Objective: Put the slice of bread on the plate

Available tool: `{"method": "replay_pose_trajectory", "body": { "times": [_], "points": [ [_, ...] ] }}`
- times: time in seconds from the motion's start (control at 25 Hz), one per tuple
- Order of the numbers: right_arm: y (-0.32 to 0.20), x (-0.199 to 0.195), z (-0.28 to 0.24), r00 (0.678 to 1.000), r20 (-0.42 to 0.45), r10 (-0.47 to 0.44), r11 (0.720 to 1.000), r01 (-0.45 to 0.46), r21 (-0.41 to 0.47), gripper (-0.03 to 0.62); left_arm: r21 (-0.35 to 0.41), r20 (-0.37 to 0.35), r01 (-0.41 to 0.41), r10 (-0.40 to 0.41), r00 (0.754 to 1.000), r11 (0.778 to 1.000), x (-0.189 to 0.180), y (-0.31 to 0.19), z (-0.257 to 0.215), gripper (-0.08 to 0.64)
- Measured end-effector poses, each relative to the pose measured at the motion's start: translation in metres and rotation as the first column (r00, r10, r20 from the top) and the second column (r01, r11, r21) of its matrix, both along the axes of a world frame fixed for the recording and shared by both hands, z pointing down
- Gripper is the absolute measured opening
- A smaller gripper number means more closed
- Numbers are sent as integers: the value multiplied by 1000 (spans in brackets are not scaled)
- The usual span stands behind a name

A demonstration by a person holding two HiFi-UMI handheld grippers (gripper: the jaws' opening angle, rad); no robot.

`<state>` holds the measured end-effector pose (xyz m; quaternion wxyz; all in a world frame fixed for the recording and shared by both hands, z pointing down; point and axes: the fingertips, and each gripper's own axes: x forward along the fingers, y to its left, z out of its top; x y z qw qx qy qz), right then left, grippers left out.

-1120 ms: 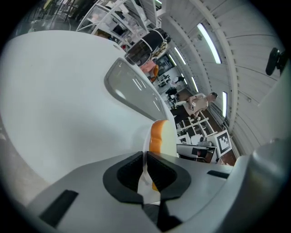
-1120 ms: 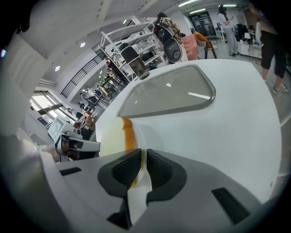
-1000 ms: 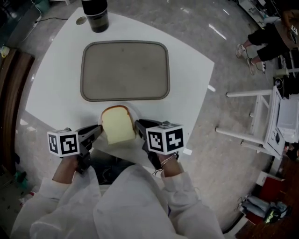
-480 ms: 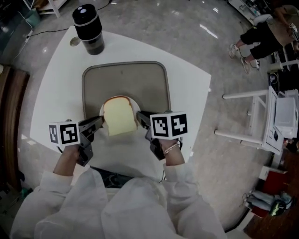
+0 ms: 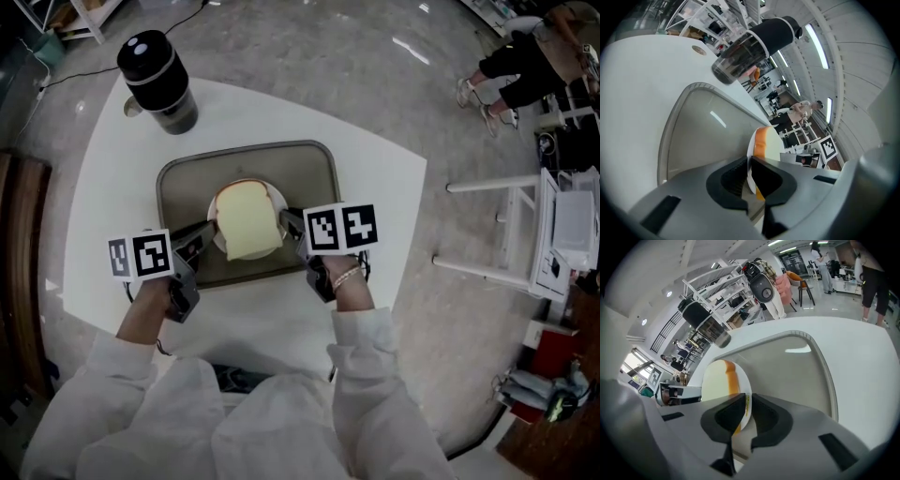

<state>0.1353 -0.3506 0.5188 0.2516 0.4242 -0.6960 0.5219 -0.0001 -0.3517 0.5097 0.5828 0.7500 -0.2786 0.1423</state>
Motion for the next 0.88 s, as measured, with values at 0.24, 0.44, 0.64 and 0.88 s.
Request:
{"method": "replay_pose_trajectory", "body": {
  "times": [0.24, 0.44, 0.64, 0.88],
  "points": [
    [-3, 2, 2, 999, 12, 31, 999, -30, -18, 49, 12, 29, -9, 8, 1000, 1000, 5, -4, -2, 32],
    [-2, 2, 3, 999, 29, 28, 999, -27, -28, 51, 72, 73, -48, 43, 996, 996, 8, -11, -3, 32],
    [-3, 1, 3, 1000, -2, 12, 1000, -12, -13, 51, 158, 184, -120, 90, 979, 980, 8, -13, -7, 41],
    [-6, 0, -2, 994, -110, -25, 998, 30, 48, 51, 213, 270, -205, 144, 952, 955, 5, -10, 0, 55]
  ]
}}
